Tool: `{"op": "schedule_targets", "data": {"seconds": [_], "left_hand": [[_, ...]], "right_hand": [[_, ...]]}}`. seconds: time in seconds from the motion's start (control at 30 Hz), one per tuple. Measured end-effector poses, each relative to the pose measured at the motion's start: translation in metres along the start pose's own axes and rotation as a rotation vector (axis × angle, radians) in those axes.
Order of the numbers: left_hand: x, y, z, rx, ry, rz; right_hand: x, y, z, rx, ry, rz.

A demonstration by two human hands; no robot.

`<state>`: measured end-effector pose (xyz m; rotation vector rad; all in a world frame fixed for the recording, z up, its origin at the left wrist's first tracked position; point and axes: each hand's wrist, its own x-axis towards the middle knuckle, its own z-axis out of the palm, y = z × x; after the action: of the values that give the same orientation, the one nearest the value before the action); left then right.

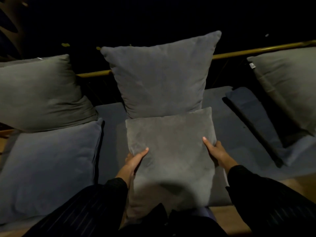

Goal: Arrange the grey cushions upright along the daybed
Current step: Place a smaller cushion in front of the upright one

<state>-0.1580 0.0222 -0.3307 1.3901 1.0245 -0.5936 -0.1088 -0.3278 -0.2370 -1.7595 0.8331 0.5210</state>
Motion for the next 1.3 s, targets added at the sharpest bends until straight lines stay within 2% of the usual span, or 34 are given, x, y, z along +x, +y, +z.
{"op": "schedule_targets", "data": {"seconds": [0.1, 0.2, 0.3, 0.4, 0.47, 0.53, 0.6, 0.67, 0.7, 0.77, 0.8, 0.9, 1.0, 1.07, 1.13, 1.23, 1.3], "left_hand": [[0.044, -0.034, 0.013, 0.007, -0.005, -0.060], [-0.007, -0.020, 0.039, 0.069, -0.001, -0.027], [-0.044, 0.008, 0.054, 0.020, -0.146, -0.077], [-0.048, 0.015, 0.053, 0.016, -0.192, -0.044], [-0.029, 0.000, 0.046, 0.087, -0.152, -0.016], [-0.005, -0.017, 0.045, 0.326, -0.055, -0.012], [-0.036, 0.012, 0.060, 0.646, 0.137, 0.029], [-0.071, 0.038, 0.090, 0.849, 0.361, 0.192], [-0.085, 0.047, 0.109, 0.922, 0.357, 0.276], [-0.099, 0.056, 0.143, 1.031, 0.191, 0.365], [-0.099, 0.057, 0.154, 1.080, 0.099, 0.354], [-0.075, 0.061, 0.145, 1.206, -0.039, 0.327], [-0.066, 0.089, 0.134, 1.280, -0.047, 0.257], [-0.075, 0.106, 0.149, 1.232, 0.080, 0.246], [-0.089, 0.117, 0.177, 1.232, 0.110, 0.290], [-0.099, 0.129, 0.223, 1.262, -0.004, 0.406], [-0.105, 0.144, 0.251, 1.279, -0.107, 0.479]], "right_hand": [[0.037, 0.015, 0.001, -0.069, 0.013, 0.001], [0.034, 0.004, 0.017, -0.202, -0.025, 0.050], [0.029, -0.006, 0.024, -0.361, -0.011, 0.052], [0.031, -0.006, 0.023, -0.477, -0.016, -0.050], [0.028, -0.002, 0.030, -0.636, 0.023, -0.233], [0.024, 0.002, 0.044, -0.795, 0.024, -0.357], [0.022, 0.005, 0.055, -0.844, -0.027, -0.345], [0.030, 0.000, 0.056, -0.871, -0.078, -0.327], [0.033, -0.003, 0.055, -0.907, -0.096, -0.330], [0.034, -0.005, 0.049, -0.952, -0.140, -0.334], [0.034, -0.006, 0.045, -0.943, -0.185, -0.341], [0.049, -0.011, 0.026, -0.978, -0.415, -0.378], [0.070, -0.039, 0.009, -0.982, -0.584, -0.337], [0.069, -0.057, -0.002, -0.934, -0.568, -0.353], [0.063, -0.067, -0.018, -0.883, -0.513, -0.344], [0.059, -0.072, -0.055, -0.767, -0.401, -0.308], [0.053, -0.075, -0.090, -0.651, -0.254, -0.293]]}}
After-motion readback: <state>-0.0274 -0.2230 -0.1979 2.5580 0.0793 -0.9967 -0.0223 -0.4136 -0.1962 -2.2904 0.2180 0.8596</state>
